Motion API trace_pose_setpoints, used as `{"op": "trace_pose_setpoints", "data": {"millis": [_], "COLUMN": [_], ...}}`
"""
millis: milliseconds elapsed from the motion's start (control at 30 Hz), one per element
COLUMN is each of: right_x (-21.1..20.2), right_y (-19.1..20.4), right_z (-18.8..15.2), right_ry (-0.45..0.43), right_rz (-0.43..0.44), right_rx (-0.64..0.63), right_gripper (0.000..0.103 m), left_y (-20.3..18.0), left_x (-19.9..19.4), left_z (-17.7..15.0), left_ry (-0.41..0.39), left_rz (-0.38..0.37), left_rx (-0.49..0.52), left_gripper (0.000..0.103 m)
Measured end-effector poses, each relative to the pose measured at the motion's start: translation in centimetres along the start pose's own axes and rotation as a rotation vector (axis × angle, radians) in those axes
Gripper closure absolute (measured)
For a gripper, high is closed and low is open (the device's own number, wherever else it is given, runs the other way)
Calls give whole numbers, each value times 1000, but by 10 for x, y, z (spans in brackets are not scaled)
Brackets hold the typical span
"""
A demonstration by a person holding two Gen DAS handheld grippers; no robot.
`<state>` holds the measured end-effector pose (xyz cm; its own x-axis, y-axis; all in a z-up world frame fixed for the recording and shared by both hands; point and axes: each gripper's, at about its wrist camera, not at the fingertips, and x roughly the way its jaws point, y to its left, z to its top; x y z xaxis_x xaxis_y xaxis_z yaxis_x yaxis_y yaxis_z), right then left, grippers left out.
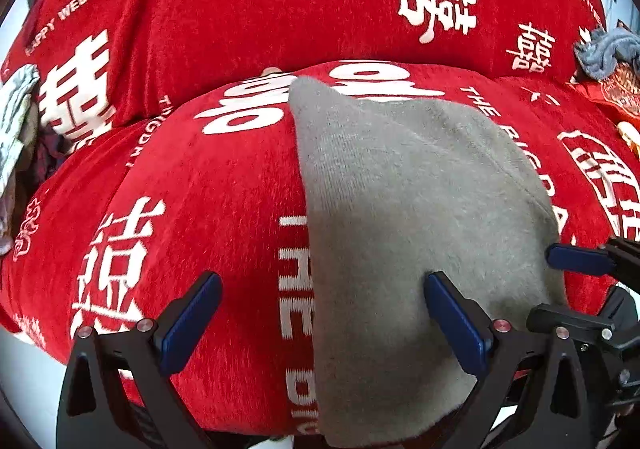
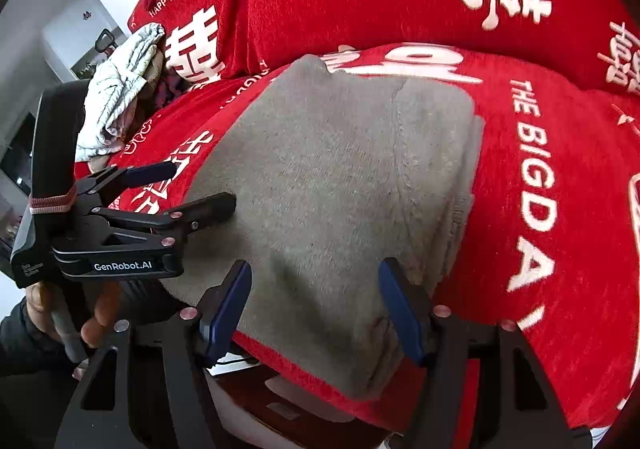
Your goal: Fold small clothes
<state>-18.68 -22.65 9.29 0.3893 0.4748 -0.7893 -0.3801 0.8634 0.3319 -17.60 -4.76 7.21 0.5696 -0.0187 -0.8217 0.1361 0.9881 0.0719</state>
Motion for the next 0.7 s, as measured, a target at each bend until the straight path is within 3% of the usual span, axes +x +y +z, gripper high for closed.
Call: {"op": "trace_pose_setpoints", "data": {"millis": [167,300,467,700], "right_x": [-29,-36,-35,-23], "right_y": [30,43,47,51], "right_z": [9,24,26,21], "right_ry": [-36,-24,2,43], "right_rz": [-131,-204,-280,-315], "right_rx": [-111,-146,-154,-175], "right_gripper": [24,24,24,24], "left_y": [-8,-6,-7,-2], "left_x": [-37,-43,-35,-28], "left_z": [0,4,-4,-11], "left_ry": [-83,-54,12,4], "left_rz": [3,-50,-27,8], "left_rx": [26,-7,-21,-66], "left_gripper": [1,1,1,1]}}
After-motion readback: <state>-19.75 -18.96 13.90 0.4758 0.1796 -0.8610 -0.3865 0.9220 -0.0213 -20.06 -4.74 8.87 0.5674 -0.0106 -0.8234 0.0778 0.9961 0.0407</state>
